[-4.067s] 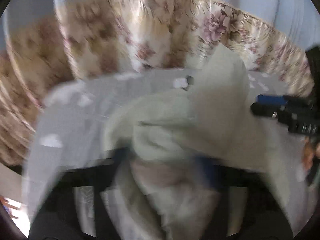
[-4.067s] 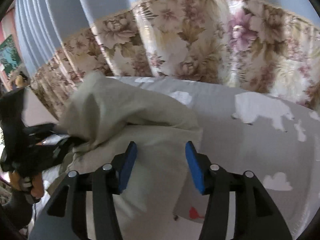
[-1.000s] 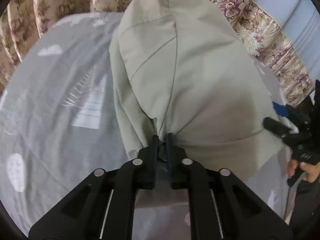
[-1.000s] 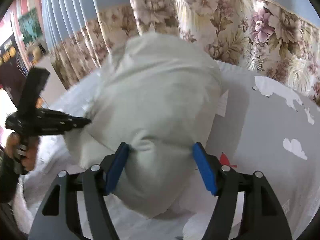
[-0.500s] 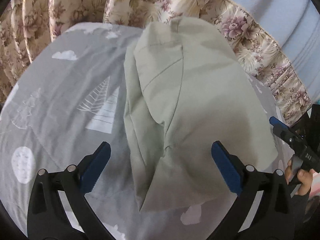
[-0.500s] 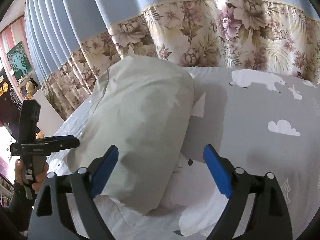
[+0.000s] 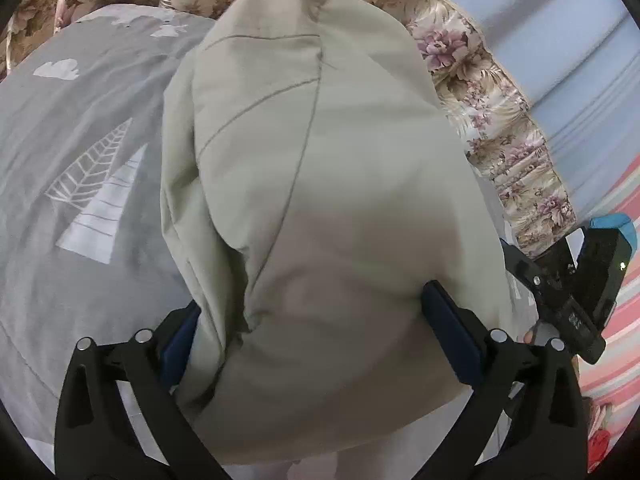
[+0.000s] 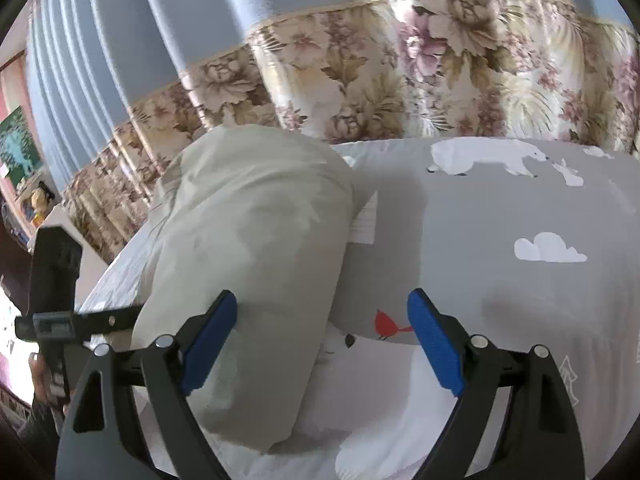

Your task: Fold large clothes

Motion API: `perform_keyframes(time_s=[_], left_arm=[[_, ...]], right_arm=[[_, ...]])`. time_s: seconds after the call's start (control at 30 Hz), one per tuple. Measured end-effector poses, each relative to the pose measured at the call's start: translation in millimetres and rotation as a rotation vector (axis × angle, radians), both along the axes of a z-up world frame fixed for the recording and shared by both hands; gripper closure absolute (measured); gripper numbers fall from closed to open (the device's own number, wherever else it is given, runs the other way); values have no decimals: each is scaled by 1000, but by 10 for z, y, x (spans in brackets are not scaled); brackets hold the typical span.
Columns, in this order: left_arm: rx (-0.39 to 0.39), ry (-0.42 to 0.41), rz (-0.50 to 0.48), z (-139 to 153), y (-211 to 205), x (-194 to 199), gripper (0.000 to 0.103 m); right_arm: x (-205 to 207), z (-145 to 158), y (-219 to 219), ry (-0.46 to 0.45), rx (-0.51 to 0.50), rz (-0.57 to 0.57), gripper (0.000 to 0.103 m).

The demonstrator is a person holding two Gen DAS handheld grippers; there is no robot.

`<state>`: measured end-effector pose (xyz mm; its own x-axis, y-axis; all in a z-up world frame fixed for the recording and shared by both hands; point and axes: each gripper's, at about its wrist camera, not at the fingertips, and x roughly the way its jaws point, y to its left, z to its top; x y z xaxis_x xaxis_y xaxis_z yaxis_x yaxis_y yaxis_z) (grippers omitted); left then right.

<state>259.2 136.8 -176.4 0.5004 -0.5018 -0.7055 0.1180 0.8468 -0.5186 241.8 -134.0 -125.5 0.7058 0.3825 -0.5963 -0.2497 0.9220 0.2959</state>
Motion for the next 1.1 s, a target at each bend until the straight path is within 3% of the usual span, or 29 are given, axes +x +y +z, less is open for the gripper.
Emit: perform_keyframes(time_s=[0.2,0.3,0.37,0.47,0.53,0.6,0.67,0.7,0.87,0.93,1.0,1.1], left_arm=[[38,-19,-38,23,-18,-63,25],[121,-40,-49,52,-70,-105,38],[185,-67,-67,62,-103,-150,39],[140,-53,-55,40,-49,-124,38],[174,-63,-44,49,-103,-136,34],[201,-68,-23,56,-108,-146,22],[183,-65,-27,49,-89,-129,19],[187,-58,-28,52,-101,-106,18],[219,-66,14,29,-136,-143,13],[257,-56,60,18,-127,-155,3],[262,-49,83,20,-109,-167,3],[285,-47,105,19,-145,-154,3]], right_arm=[[110,16,54,16,48,-23,16],[121,-6,116,50,79,-35,16],[111,-62,97,90,137,-52,16],[46,-90,77,108,215,-60,16],[-10,-68,116,90,215,-52,16],[-46,-34,219,61,175,-17,16],[-27,-62,345,49,70,11,16],[-24,-81,338,43,66,16,14],[40,-228,301,89,108,48,9],[-41,-263,331,76,106,54,9],[-102,-297,361,60,106,48,9],[32,-374,381,114,162,36,3]])
